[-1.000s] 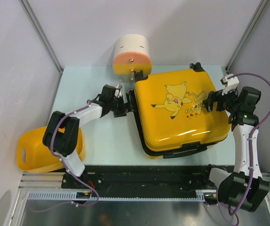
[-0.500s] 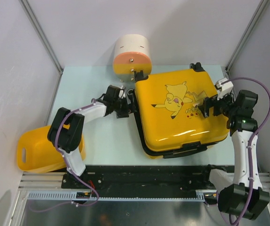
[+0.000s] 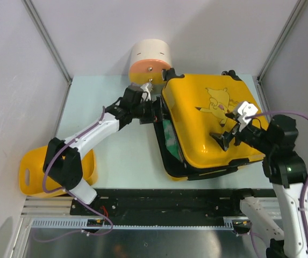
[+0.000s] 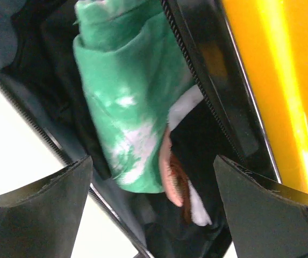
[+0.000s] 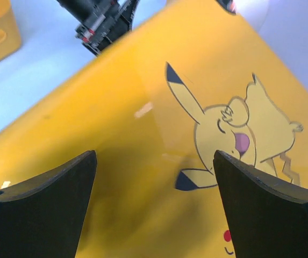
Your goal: Open, take out, and arrange the luggage
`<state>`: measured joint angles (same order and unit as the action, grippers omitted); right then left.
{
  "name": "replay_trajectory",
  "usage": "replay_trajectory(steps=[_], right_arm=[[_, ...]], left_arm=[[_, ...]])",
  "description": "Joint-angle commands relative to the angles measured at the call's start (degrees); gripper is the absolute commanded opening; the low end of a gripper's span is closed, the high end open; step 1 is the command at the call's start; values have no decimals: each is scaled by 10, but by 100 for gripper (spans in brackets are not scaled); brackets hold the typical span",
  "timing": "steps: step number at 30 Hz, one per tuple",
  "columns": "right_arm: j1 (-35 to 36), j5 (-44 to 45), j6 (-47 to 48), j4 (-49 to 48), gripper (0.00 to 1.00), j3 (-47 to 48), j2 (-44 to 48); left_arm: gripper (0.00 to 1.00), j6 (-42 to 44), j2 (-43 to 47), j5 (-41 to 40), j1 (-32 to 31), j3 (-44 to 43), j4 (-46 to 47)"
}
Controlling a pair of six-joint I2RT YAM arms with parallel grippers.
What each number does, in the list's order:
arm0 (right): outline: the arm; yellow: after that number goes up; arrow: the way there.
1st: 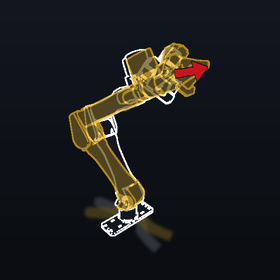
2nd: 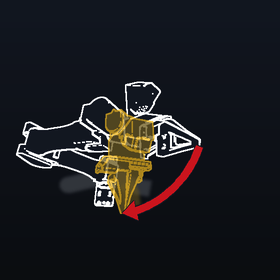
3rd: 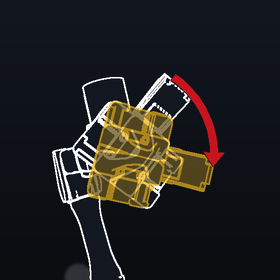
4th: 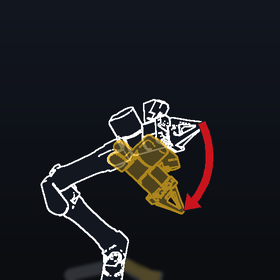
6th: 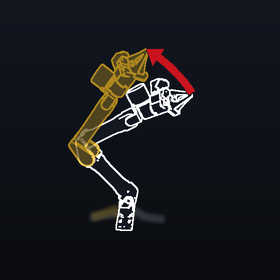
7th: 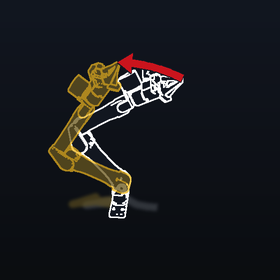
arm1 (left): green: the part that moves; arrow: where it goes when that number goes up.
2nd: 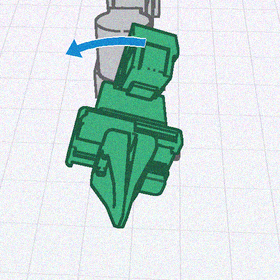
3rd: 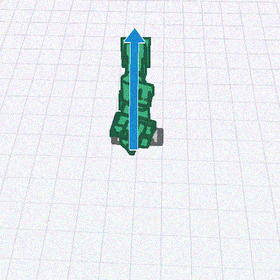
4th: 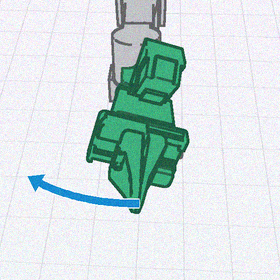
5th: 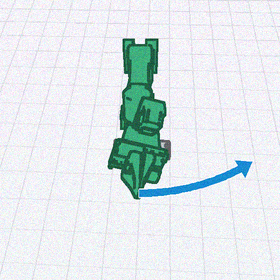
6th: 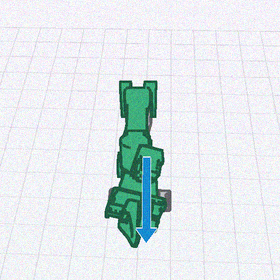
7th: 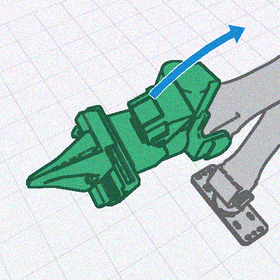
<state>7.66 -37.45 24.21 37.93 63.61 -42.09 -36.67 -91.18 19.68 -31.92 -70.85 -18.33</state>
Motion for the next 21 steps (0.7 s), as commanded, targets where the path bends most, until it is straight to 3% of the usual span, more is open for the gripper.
replay_trajectory(steps=[1,8,13,16,21], right_arm=[[16,19,-12,18,96,37,40],[17,41,18,-52,97,70,63],[17,-29,-11,-112,97,92,44],[16,-20,41,-92,97,107,33],[17,132,121,-38,99,107,42]], left_arm=[[100,-23,10,67,-45,-79,66],[100,-3,-37,70,-74,-171,66],[100,0,-72,66,-88,-216,64],[100,-4,-87,62,-88,-229,64],[100,6,-117,67,-89,-285,65]])
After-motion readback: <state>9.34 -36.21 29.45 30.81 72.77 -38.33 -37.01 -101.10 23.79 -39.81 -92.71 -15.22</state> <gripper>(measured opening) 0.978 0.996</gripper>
